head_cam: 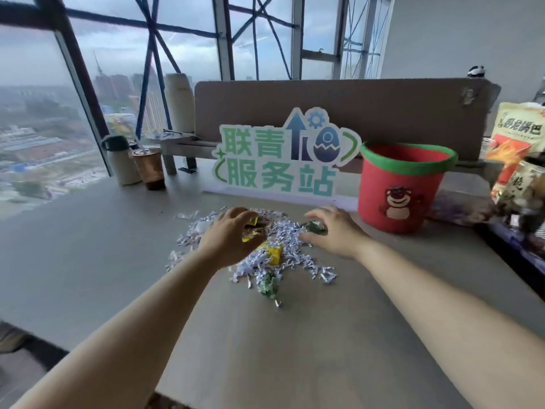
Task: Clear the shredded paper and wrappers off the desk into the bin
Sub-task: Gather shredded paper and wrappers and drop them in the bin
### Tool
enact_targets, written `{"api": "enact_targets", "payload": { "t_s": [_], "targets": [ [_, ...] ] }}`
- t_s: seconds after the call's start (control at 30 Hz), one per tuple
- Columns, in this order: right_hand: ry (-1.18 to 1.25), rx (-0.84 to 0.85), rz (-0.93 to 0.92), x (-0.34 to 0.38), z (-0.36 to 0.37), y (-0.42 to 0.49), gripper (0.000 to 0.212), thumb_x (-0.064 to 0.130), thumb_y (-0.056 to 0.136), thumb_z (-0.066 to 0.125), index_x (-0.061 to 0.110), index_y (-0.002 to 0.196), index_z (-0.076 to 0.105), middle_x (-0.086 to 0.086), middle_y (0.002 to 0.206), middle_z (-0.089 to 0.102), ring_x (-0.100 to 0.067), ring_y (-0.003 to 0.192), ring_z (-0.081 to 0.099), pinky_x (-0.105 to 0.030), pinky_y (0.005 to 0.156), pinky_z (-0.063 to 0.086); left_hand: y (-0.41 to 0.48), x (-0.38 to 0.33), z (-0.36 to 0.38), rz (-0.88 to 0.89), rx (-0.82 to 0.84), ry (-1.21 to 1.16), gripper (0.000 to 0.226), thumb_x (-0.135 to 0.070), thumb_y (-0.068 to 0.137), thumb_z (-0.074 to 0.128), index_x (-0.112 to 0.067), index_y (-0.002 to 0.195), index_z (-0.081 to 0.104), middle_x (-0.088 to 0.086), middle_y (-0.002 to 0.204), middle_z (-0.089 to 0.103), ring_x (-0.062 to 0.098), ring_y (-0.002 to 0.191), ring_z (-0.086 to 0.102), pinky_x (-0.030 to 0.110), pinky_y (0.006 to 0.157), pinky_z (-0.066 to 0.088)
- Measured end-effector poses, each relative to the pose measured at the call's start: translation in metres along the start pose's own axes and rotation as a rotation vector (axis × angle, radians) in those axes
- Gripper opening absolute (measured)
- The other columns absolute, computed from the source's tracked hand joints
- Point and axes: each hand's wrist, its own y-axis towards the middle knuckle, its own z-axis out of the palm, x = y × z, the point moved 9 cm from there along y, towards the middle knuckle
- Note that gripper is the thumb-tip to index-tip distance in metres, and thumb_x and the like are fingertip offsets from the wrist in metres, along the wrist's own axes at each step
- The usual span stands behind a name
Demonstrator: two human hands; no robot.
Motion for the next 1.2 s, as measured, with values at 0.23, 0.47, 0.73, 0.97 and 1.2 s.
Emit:
{"api": "enact_targets", "payload": {
  "t_s": [0.23, 0.47, 0.73, 0.97, 1.2],
  "targets": [
    [-0.216, -0.035, 0.041, -0.014, 0.056, -0.002, 0.087, 0.071, 0.072, 0.054, 0.034, 0.144, 0.022, -0.004, 0.159, 0.003, -0.032, 0.144, 0.009, -0.043, 0.118, 0.014, -0.048, 0.04, 0.045, -0.156, 0.177, 0.085, 0.084, -0.08, 0.073, 0.04, -0.045, 0.144, 0.012, -0.004, 0.159, -0.002, 0.028, 0.146, 0.004, 0.051, 0.116, 0.013],
    [-0.234, -0.007, 0.075, -0.027, 0.069, 0.023, 0.078, 0.068, 0.079, 0.045, 0.037, 0.145, 0.016, -0.001, 0.16, 0.003, -0.031, 0.146, 0.004, -0.044, 0.119, 0.009, -0.025, 0.036, 0.06, -0.11, 0.156, 0.098, 0.077, -0.081, 0.075, 0.029, -0.048, 0.142, 0.011, -0.002, 0.159, 0.01, 0.025, 0.145, 0.013, 0.046, 0.118, 0.013],
    [-0.194, 0.034, -0.05, -0.015, 0.08, 0.041, 0.051, 0.059, 0.087, 0.042, 0.04, 0.134, 0.039, 0.004, 0.153, 0.029, -0.023, 0.14, 0.025, -0.041, 0.116, 0.019, -0.005, 0.027, 0.06, -0.014, 0.077, 0.024, 0.061, -0.075, 0.081, 0.032, -0.048, 0.136, 0.032, -0.012, 0.15, 0.029, 0.018, 0.139, 0.023, 0.041, 0.114, 0.02],
    [-0.151, -0.063, -0.098, 0.0, 0.067, 0.032, 0.036, 0.045, 0.089, 0.051, 0.027, 0.118, 0.059, -0.003, 0.12, 0.053, -0.023, 0.116, 0.046, -0.035, 0.097, 0.037, -0.007, 0.027, 0.053, 0.023, 0.011, -0.014, 0.051, -0.066, 0.081, 0.04, -0.044, 0.126, 0.051, -0.007, 0.134, 0.047, 0.022, 0.126, 0.04, 0.041, 0.104, 0.039],
    [-0.123, -0.047, -0.105, 0.011, 0.068, 0.023, 0.028, 0.033, 0.091, 0.053, 0.013, 0.108, 0.062, -0.01, 0.108, 0.053, -0.028, 0.098, 0.055, -0.033, 0.078, 0.044, -0.013, 0.021, 0.046, 0.021, -0.04, -0.086, 0.037, -0.054, 0.085, 0.054, -0.04, 0.119, 0.06, -0.002, 0.122, 0.052, 0.022, 0.117, 0.045, 0.04, 0.096, 0.045]
  ]
}}
